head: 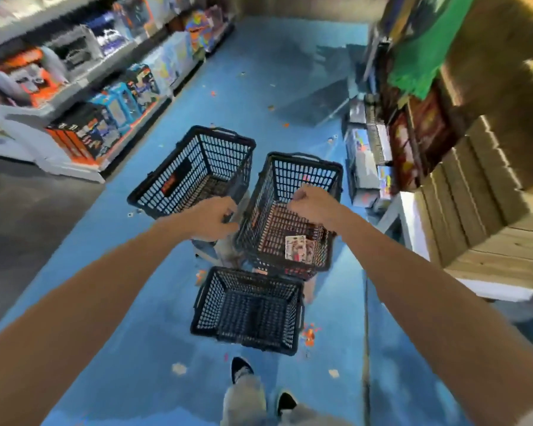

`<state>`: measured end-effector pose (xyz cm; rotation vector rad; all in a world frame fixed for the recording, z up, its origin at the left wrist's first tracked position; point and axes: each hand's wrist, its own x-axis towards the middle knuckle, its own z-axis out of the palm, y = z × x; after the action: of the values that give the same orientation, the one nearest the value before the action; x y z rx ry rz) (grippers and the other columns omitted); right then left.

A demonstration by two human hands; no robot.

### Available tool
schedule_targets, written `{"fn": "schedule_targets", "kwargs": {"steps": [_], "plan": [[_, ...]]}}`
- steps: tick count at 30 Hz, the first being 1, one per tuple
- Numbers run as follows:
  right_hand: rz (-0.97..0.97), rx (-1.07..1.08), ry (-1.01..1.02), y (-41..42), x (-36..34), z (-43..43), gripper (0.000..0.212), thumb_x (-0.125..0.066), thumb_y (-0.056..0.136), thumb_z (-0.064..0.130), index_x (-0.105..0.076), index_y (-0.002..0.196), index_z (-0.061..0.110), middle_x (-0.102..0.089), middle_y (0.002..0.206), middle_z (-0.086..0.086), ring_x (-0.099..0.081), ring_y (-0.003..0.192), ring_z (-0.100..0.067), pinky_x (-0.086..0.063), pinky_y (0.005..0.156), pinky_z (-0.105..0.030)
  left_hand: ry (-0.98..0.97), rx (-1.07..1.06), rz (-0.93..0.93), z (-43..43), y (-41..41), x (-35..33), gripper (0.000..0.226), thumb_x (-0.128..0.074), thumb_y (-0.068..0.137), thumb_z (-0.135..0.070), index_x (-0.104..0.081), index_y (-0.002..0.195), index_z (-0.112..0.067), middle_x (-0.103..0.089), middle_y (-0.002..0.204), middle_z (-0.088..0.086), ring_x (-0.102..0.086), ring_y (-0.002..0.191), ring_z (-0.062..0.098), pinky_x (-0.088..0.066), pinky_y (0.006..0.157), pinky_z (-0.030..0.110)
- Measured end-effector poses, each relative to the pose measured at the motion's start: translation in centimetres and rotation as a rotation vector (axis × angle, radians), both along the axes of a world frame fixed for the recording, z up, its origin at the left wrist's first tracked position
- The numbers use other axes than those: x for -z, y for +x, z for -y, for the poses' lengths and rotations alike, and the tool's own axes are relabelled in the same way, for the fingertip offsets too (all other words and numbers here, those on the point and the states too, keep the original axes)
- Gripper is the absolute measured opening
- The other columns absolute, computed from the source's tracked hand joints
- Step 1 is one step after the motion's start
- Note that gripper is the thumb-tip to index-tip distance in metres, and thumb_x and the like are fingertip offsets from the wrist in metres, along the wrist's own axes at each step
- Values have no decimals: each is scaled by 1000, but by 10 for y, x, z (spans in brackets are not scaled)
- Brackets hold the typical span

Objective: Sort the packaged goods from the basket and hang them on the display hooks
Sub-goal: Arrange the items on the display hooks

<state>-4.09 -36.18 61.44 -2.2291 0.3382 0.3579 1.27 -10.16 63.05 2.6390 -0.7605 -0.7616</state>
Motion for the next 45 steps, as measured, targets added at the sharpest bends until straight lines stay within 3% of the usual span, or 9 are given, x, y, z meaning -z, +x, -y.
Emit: {"fn": "schedule_targets", "kwargs": {"steps": [8, 13, 16, 19, 22, 27, 31, 39, 45], "plan": [[-106, 442, 162, 20, 52, 72, 32, -66, 93, 11, -44, 70, 18, -38, 56, 2, -36, 48, -15, -26, 51, -29, 9, 161, -169, 110, 94, 63, 54, -60, 103, -35, -44, 145, -5, -52, 142, 16, -54, 126, 37, -45, 104, 44], [-219, 558, 299, 35, 109, 85, 22, -62, 96, 4, -47, 83, 14, -44, 66, 2, -42, 41, -2, -30, 38, -16, 15, 129, -372, 154, 121, 119, 22, -65, 100, -26, -54, 116, -15, -49, 115, 6, -55, 129, 38, -49, 104, 50], [-333, 547, 320, 54, 168, 86, 18, -69, 89, 18, -51, 91, 13, -53, 79, 1, -53, 63, -10, -40, 50, -24, 15, 56, -521, 173, 131, 159, 54, -65, 101, -28, -43, 145, -6, -48, 140, 1, -46, 136, 26, -44, 105, 38], [-384, 556, 376, 76, 228, 86, 9, -62, 92, 11, -64, 101, 13, -68, 91, 1, -66, 88, -21, -53, 69, -30, 13, -40, -597, 181, 144, 228, 40, -71, 95, -41, -53, 125, -21, -59, 123, -7, -56, 118, 19, -47, 92, 35], [-447, 624, 434, 96, 285, 83, 15, -60, 95, 13, -55, 106, 23, -64, 98, 9, -64, 96, -17, -53, 75, -28, 13, -119, -705, 180, 159, 340, 67, -82, 75, -65, -56, 132, -40, -63, 138, -6, -61, 121, 15, -51, 103, 42], [-511, 697, 359, 106, 428, 86, 68, -73, 78, 46, -48, 140, 31, -68, 123, 6, -65, 120, -30, -53, 99, -41, -11, -239, -814, 204, 149, 357, 65, -72, 94, -9, -37, 146, -27, -49, 135, -10, -48, 126, 12, -43, 96, 21], [-573, 816, 274, 119, 407, 73, 41, -63, 96, 28, -57, 132, 9, -66, 124, -8, -64, 115, -32, -51, 93, -33, 58, -239, -810, 203, 140, 426, 52, -82, 80, -15, -63, 128, -23, -67, 122, -4, -62, 111, 16, -53, 90, 30], [-621, 747, 158, 106, 483, 62, 83, -61, 61, 71, -59, 128, 22, -67, 121, -8, -63, 111, -31, -56, 96, -44, -73, -252, -838, 217, 126, 464, 48, -74, 88, -2, -63, 134, -10, -66, 131, 10, -60, 125, 24, -47, 98, 25], [-608, 697, 158, 118, 452, 49, 74, -65, 59, 62, -58, 124, 28, -51, 126, -7, -54, 115, -29, -53, 99, -44, -109, -394, -908, 209, 132, 469, 54, -77, 77, 9, -69, 124, -15, -72, 117, -1, -65, 112, 18, -52, 92, 28]]}}
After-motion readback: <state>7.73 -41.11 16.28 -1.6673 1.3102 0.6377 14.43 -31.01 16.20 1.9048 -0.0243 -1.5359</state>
